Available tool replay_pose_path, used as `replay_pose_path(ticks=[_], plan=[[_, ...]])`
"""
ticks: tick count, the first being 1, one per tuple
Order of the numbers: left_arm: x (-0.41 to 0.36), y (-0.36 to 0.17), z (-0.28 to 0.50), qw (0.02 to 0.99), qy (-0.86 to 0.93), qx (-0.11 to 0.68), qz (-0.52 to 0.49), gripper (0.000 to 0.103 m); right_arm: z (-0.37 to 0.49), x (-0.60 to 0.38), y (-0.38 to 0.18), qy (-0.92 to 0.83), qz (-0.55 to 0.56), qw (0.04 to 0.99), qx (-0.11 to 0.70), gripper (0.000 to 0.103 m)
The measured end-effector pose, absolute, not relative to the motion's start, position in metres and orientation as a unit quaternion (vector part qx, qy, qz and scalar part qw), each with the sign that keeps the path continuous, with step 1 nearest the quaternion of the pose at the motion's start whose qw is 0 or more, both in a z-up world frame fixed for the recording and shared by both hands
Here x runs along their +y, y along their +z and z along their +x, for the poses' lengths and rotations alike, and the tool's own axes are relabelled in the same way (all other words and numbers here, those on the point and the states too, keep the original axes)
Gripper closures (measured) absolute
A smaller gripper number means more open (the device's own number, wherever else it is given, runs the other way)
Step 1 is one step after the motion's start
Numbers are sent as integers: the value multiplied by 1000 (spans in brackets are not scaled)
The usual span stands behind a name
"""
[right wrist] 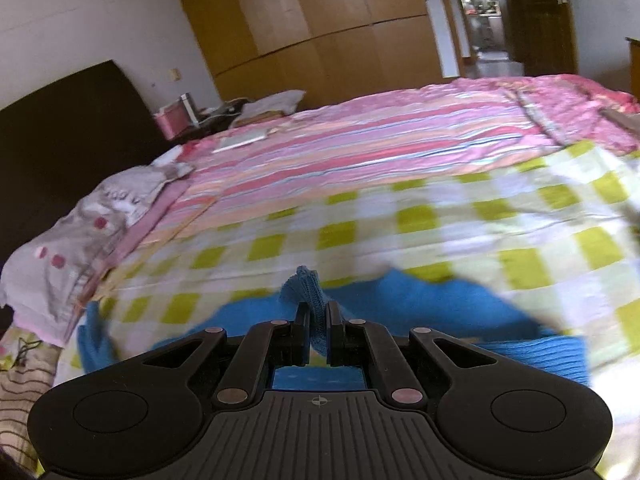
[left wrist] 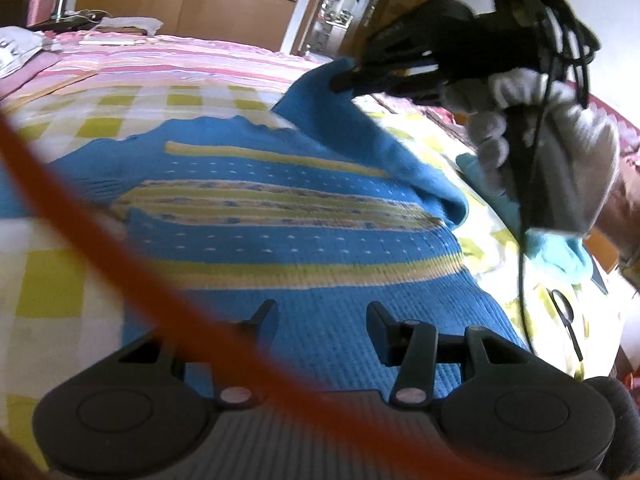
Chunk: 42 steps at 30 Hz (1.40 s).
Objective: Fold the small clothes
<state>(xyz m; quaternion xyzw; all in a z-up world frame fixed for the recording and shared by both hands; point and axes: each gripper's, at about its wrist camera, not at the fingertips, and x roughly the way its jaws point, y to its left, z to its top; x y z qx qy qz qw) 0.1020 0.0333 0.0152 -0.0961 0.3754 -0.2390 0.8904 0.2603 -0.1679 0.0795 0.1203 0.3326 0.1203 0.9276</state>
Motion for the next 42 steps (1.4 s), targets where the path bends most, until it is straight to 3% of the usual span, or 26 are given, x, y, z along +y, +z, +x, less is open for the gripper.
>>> replay_pose_path(ticks=[22,24,26,28,42], plan=[[64,5,106,894,-226,373,-106,50,267,-65,16,154,96,903,390,97],[63,5,105,893,-228,373,-105,50,267,-63,12,162,85,900,395,96],[64,6,104,894,-228,371,-103,50,266,-60,7,170,81,895,404,88],[65,6,104,896,-226,369,-100,50,264,-56,5,184,74,889,413,88],[71,4,112,901,-202,369,-108,50,231,-105,40,230,92,899,360,83]])
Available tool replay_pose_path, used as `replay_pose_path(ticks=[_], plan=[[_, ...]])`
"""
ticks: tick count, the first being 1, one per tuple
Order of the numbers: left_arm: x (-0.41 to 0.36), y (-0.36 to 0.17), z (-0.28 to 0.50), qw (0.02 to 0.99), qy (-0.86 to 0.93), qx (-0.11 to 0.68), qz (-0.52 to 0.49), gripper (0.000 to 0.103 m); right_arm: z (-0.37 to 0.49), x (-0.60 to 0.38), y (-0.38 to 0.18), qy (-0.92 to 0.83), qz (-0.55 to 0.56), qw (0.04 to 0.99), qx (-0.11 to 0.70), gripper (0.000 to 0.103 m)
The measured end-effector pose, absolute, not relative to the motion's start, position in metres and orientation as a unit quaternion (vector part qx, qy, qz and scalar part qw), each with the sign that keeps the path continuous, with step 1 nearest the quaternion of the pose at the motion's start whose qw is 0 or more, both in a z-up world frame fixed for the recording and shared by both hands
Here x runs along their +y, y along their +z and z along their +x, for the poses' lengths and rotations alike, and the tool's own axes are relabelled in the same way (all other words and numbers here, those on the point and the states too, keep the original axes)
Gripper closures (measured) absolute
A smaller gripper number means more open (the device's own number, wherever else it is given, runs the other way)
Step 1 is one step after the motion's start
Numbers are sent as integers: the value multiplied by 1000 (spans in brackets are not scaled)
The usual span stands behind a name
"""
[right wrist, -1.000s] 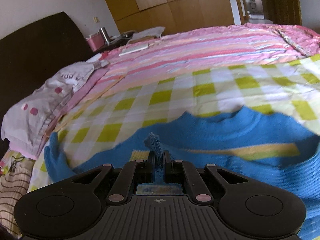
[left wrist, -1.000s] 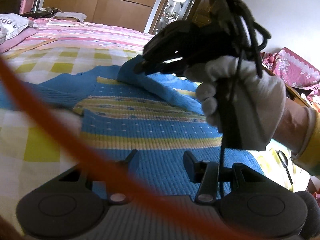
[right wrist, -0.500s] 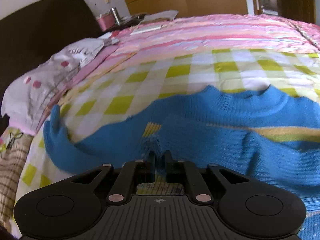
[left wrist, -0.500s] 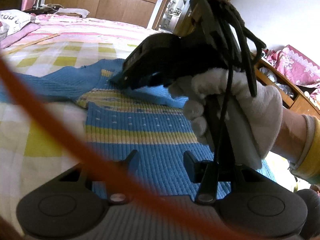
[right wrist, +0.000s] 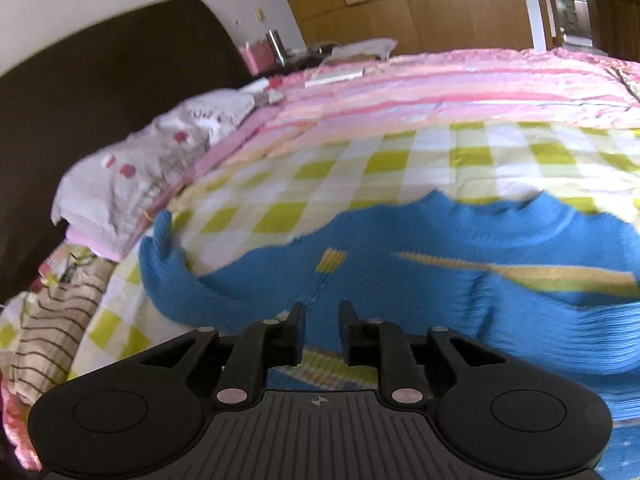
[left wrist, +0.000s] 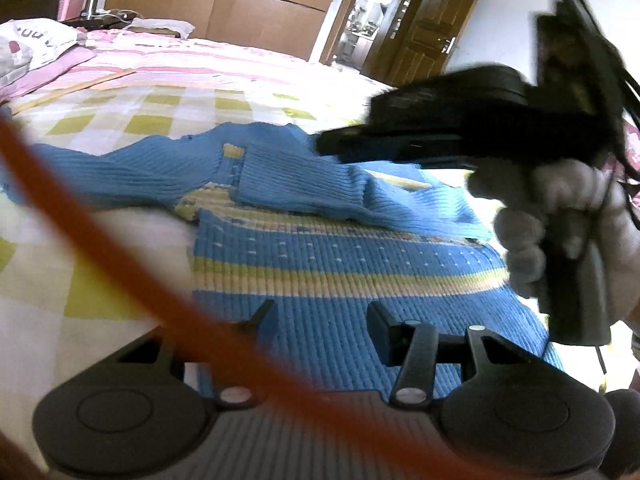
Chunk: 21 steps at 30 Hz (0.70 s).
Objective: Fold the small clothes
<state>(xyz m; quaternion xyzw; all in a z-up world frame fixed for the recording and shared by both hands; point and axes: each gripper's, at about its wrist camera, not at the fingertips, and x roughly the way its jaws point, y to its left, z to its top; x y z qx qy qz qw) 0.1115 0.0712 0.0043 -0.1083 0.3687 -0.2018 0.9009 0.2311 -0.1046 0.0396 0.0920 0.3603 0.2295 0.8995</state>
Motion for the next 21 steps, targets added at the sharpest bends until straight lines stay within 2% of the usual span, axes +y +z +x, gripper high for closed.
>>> replay_pose_path(ticks=[13,21], plan=[[45,27,172,926,-160,335,-73,50,216,-215,8,73,104,927,353,81],[23,-2,216,919,-117,374,-34,50,205,-256,-23,36,136,926,350,84]])
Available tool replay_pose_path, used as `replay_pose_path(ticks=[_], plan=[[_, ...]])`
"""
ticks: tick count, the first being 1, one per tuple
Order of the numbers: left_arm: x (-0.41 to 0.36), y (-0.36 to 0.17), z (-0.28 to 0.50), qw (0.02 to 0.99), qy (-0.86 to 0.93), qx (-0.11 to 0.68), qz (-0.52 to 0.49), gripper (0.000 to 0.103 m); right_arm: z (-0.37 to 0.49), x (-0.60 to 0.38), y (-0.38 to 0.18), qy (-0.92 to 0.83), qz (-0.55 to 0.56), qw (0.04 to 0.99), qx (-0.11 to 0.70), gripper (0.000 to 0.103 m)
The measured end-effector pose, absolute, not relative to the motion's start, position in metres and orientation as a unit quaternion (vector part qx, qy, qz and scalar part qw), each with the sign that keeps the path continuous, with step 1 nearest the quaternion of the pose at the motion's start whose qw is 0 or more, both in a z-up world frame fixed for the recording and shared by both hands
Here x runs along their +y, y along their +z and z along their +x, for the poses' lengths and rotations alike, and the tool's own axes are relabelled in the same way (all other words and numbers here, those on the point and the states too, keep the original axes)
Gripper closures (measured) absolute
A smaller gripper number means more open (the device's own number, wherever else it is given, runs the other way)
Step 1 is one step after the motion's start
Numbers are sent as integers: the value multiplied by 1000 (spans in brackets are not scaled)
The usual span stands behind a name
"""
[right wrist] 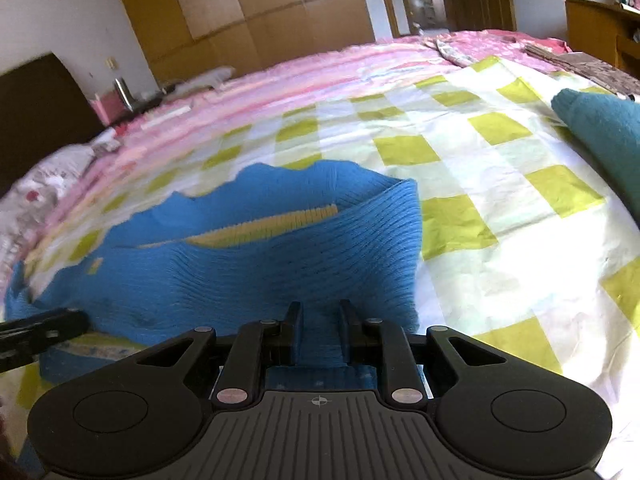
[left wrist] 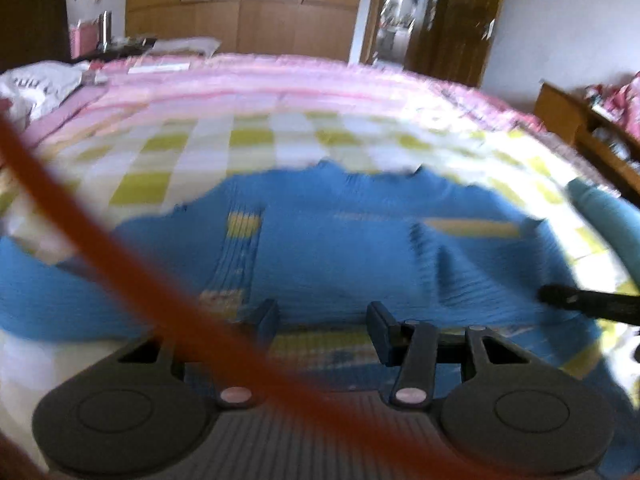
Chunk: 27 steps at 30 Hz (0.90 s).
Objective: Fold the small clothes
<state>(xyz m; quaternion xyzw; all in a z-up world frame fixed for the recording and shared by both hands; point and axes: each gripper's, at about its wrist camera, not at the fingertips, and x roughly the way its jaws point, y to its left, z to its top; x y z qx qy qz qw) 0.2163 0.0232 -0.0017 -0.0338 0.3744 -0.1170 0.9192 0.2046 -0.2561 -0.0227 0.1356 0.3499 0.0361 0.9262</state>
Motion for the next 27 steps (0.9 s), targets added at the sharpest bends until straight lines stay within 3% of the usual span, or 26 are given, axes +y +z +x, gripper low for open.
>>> replay_pose_path(ticks=[10,14,27], plan=[[30,11,227,923,-63,377,-35,49,179,-272,-31,63,168,936,301,84],[27,-1,239,921,-36,388,-33,40,179,-276,-29,75,182,934,299,82],[13,0,237,917,-48,394,-22,41,177,-280,-30,91,192,930,300,80]])
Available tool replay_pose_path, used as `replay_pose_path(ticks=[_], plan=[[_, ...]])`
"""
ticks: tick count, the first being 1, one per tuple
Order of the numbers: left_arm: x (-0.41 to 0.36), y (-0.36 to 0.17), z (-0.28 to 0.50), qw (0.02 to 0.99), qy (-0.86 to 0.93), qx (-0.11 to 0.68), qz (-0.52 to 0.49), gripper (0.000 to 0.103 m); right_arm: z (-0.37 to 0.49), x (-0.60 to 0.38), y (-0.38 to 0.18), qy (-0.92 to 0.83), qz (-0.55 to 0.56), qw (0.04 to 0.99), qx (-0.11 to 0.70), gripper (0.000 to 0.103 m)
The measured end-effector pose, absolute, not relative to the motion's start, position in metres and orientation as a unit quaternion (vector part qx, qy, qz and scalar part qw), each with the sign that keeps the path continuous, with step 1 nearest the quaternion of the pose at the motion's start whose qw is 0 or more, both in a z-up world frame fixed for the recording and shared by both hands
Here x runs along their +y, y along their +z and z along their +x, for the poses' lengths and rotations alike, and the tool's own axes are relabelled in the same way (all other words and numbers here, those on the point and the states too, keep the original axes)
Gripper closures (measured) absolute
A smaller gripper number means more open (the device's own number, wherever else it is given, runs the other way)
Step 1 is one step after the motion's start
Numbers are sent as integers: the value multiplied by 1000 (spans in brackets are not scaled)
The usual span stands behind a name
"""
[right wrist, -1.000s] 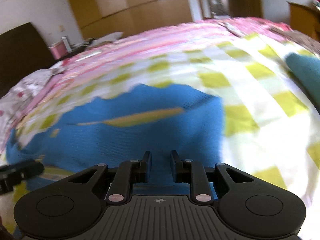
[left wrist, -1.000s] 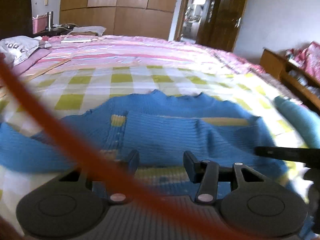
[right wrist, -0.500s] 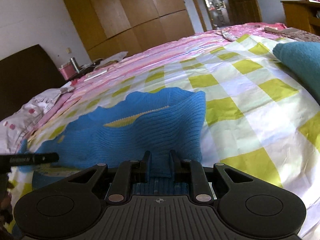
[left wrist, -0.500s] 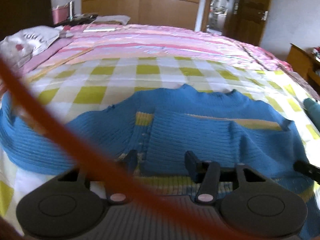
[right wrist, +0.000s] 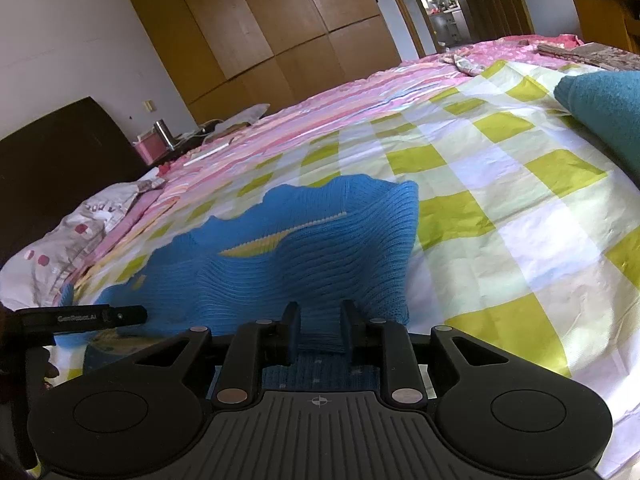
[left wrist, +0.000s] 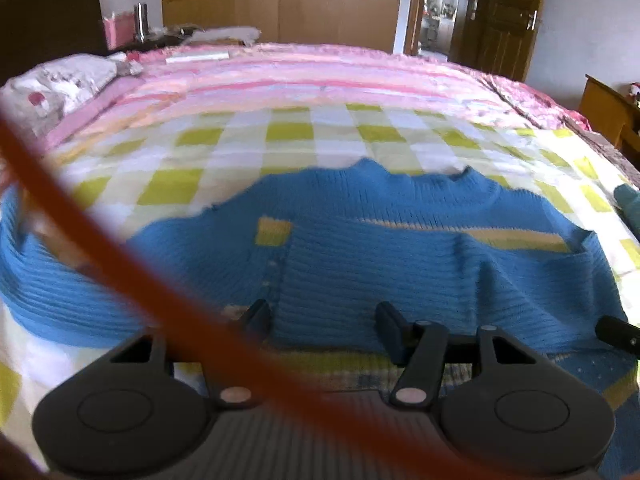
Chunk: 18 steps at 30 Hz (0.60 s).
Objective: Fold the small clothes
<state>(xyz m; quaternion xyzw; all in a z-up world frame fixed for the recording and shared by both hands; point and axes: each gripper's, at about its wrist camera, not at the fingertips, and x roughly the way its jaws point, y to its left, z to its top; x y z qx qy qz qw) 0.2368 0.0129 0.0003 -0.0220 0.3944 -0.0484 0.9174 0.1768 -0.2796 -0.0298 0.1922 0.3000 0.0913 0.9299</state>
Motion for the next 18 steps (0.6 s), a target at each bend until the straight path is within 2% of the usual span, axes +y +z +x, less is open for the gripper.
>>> replay_pose_path(ticks=[4,8,10,12,14,18], plan=[[9,-4,246,914,-41,402,-13,36,176,-280,-30,92,193,930,300,80],[10,-3,248,913,-38,405,-22,38,175,-281,-29,95,199,929,299,80],[8,-3,245,914,-41,403,-18,47,175,-281,-29,96,201,928,298,80],[8,-1,242,915,-43,401,-16,65,175,-282,-28,97,203,928,297,80],[9,2,243,915,-42,402,-17,77,174,-283,-28,98,204,928,296,80],[16,12,243,920,-33,390,-24,80,173,-284,-26,98,206,929,292,80]])
